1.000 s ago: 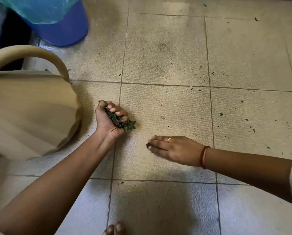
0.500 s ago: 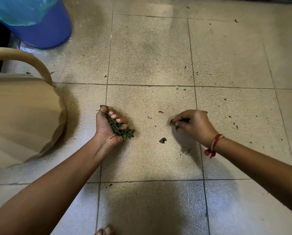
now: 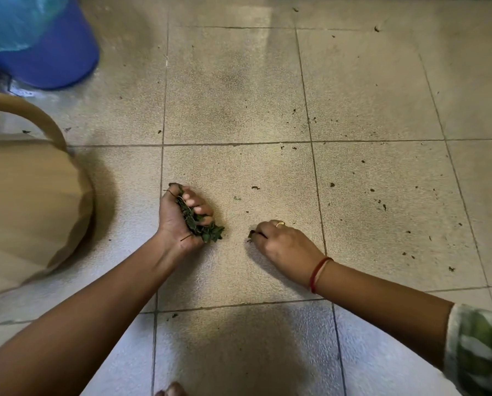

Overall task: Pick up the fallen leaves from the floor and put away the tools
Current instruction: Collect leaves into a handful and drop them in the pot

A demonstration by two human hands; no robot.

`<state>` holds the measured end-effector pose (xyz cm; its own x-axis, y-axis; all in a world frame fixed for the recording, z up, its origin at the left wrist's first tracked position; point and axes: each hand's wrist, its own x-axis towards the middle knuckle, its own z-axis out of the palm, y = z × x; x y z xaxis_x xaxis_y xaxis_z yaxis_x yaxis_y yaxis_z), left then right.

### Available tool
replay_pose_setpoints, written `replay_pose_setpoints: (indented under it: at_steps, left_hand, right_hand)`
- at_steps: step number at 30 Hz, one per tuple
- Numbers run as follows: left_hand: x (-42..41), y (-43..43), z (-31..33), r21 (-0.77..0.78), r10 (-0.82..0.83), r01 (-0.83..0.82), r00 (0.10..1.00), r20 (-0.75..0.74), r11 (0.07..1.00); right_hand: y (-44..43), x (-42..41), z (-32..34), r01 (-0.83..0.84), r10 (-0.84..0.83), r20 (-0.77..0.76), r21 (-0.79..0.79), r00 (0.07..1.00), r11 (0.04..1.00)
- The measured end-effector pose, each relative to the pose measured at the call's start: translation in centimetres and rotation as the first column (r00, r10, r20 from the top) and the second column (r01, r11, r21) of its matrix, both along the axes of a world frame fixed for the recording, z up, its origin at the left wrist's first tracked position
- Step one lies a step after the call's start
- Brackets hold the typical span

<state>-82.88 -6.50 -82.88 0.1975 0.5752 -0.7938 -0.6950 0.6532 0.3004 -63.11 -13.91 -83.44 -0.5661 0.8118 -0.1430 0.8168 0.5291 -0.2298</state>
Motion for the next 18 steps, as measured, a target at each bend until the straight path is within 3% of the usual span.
replay_pose_setpoints:
  at_steps: [2, 4, 6, 8, 9, 10, 11, 13, 14, 15, 18]
  left_hand:
    - [1.0, -0.5, -0.1, -0.020, -0.041, 0.041, 0.999, 0.003, 0.999]
    - [2.0, -1.1, -0.1, -0.048, -0.079, 0.079, 0.997, 0.018, 0.996]
    - [3.0, -1.6, -0.2, -0.068, -0.136, 0.136, 0.991, 0.006, 0.988]
    - [3.9, -2.2, -0.1, -0.056, -0.205, 0.203, 0.979, -0.020, 0.978]
    - [4.5, -2.5, 0.1, -0.037, -0.228, 0.227, 0.973, -0.019, 0.973]
    - [5.1, -2.7, 0.3, -0.021, -0.229, 0.229, 0.973, -0.008, 0.973]
    - [5.6, -2.9, 0.5, -0.015, -0.210, 0.211, 0.977, 0.018, 0.977]
    - [6.4, -3.1, 0.9, 0.001, -0.152, 0.153, 0.984, 0.097, 0.988]
    - [6.6, -3.2, 1.0, 0.034, -0.142, 0.138, 0.980, 0.141, 0.990]
    - [6.8, -3.2, 1.3, 0.080, -0.143, 0.130, 0.974, 0.176, 0.988]
    - [6.8, -2.6, 1.9, 0.157, -0.179, 0.145, 0.958, 0.224, 0.977]
  right_hand:
    - [1.1, -0.5, 0.0, 0.083, -0.085, -0.023, -0.061, 0.996, 0.995]
    - [2.9, -0.3, 0.7, 0.294, -0.321, -0.118, -0.201, 0.940, 0.934]
    - [4.9, 0.0, 2.3, 0.496, -0.630, -0.310, -0.413, 0.712, 0.764]
    - [5.7, -0.6, 4.1, 0.486, -0.744, -0.475, -0.565, 0.470, 0.667]
    - [5.5, -1.4, 5.1, 0.445, -0.746, -0.510, -0.600, 0.428, 0.665]
    - [4.8, -2.4, 5.7, 0.410, -0.726, -0.526, -0.602, 0.443, 0.686]
    - [3.9, -3.4, 6.0, 0.402, -0.662, -0.540, -0.529, 0.520, 0.747]
    - [2.6, -4.3, 5.7, 0.371, -0.399, -0.517, -0.162, 0.757, 0.914]
    - [2.3, -4.3, 5.4, 0.314, -0.273, -0.455, 0.015, 0.848, 0.949]
    - [2.1, -4.2, 5.2, 0.272, -0.204, -0.400, 0.119, 0.893, 0.955]
    - [2.1, -4.3, 5.2, 0.302, -0.201, -0.377, 0.231, 0.904, 0.925]
